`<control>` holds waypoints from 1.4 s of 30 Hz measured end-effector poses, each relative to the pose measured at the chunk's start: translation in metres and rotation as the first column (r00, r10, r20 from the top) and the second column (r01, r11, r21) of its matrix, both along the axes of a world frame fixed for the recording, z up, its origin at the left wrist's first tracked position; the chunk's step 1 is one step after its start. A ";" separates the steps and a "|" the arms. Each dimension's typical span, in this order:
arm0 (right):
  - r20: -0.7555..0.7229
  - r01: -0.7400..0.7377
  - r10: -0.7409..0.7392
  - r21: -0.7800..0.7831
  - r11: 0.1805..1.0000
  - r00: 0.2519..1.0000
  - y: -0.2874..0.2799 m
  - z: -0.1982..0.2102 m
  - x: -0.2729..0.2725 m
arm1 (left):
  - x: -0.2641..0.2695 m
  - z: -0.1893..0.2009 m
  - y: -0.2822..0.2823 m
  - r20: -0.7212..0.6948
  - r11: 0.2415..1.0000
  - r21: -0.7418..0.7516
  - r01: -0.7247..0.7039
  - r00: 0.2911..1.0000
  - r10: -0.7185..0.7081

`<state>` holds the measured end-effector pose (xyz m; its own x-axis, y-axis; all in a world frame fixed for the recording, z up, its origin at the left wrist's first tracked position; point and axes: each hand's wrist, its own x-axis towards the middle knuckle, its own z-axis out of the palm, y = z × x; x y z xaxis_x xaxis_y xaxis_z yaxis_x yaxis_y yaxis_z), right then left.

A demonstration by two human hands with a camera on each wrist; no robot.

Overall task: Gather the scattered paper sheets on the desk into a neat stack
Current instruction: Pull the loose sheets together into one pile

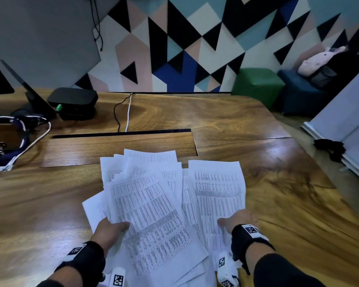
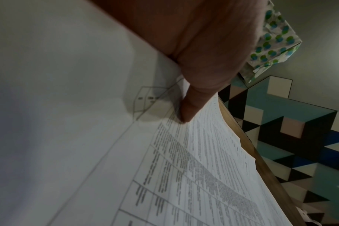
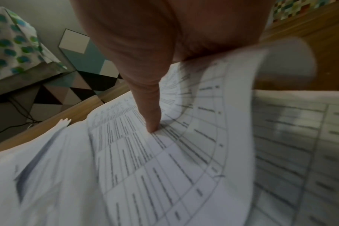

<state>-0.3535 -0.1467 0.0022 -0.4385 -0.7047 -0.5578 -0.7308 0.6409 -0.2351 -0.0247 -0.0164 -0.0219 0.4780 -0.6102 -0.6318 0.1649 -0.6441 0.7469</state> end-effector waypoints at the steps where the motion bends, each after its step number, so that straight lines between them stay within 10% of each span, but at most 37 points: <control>1: 0.042 0.012 -0.011 -0.007 1.000 0.999 -0.001 -0.005 0.001 | 0.000 -0.001 0.001 0.001 1.000 0.000 -0.001 1.000 0.001; 10: 0.452 0.226 -0.140 -0.143 0.964 0.881 -0.005 0.012 0.003 | -0.001 0.003 0.002 -0.012 1.000 -0.015 -0.016 1.000 0.015; 15: 0.569 0.201 0.097 -0.438 0.876 0.816 -0.016 0.063 0.006 | -0.001 0.006 0.002 -0.028 1.000 -0.013 -0.018 0.999 0.018; 22: 0.941 0.371 0.178 -0.281 0.885 0.288 -0.019 0.118 0.033 | -0.005 0.017 0.003 0.005 0.999 -0.054 0.004 1.000 -0.004; 31: 0.915 0.239 -0.024 -0.080 0.968 0.403 0.003 0.081 0.073 | -0.002 0.025 0.004 -0.009 0.999 -0.006 0.051 0.999 -0.051; 39: 0.998 0.082 0.056 -0.056 0.995 0.006 0.002 0.163 0.093 | 0.006 0.018 0.007 -0.171 0.999 0.005 -0.035 0.985 0.035; 42: 0.987 0.083 0.039 -0.053 0.995 0.157 0.001 0.142 0.101 | 0.011 0.011 0.008 -0.271 0.990 0.054 -0.128 0.953 0.138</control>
